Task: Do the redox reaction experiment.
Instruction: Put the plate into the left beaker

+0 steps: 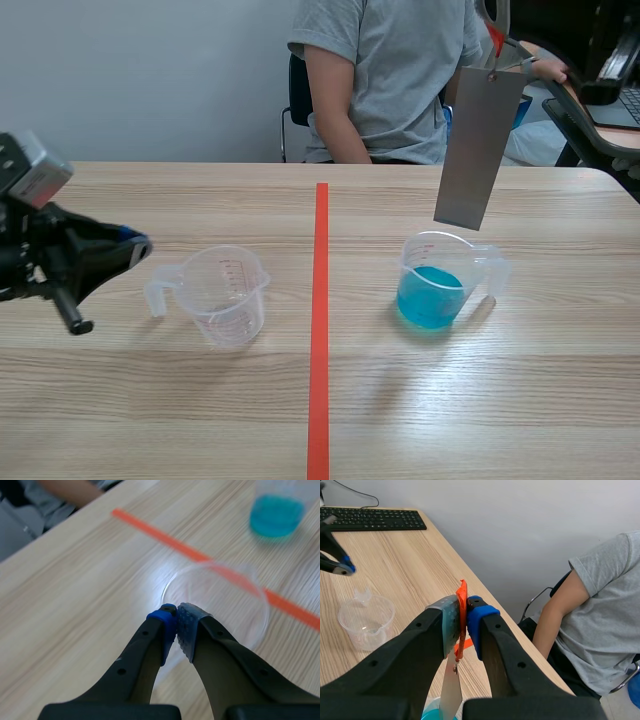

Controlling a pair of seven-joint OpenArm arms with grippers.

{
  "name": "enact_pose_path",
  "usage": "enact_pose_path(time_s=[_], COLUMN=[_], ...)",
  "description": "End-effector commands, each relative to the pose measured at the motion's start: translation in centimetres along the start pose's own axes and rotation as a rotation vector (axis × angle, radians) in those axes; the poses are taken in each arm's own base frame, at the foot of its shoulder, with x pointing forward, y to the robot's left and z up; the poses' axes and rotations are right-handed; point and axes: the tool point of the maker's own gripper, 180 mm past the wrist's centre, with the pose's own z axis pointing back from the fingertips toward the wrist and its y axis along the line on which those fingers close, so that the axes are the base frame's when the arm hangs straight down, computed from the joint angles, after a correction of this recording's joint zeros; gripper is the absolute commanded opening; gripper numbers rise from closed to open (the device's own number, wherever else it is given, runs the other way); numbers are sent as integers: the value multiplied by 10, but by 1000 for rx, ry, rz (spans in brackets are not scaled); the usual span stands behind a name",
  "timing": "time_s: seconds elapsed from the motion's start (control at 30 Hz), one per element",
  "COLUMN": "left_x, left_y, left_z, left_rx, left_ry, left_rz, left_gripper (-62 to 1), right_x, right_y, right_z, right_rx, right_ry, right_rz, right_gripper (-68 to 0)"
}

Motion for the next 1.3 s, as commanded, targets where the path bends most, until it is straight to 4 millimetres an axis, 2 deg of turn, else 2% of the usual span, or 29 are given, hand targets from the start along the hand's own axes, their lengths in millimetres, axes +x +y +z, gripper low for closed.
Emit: enact_pose_path(time_s=[0.0,0.1,0.23,0.47,0.63,0.77,0.9,1.1,1.27], left_x=[-13,-46,-86,-149,-178,-191,-199,-206,-208], left_y=[2,9,-1,-34,-75,-105,-126,-142,-152], left_z=[11,38,75,138,169,183,191,191,189], left_rx=[43,144,214,354,375,385,398,412,424], left_ry=[13,90,176,337,425,466,491,517,521], left_rz=[32,69,136,280,391,471,526,587,625], left_gripper=[-569,-569,-569,-569,-569,-569,-569,-569,-569], right_x=[11,11,11,14,18,24,31,42,48], right_y=[-5,-5,-5,-5,-4,-3,3,13,28], right_z=[3,3,3,2,2,-2,-11,-27,-47], right_rx=[-2,-2,-2,-3,-2,12,44,76,117], right_ry=[-25,-25,-26,-40,-64,-84,-101,-148,-170], right_rz=[26,26,26,25,27,35,47,44,40], right_gripper=[-660,-660,-660,-660,-660,-660,-660,-660,-660])
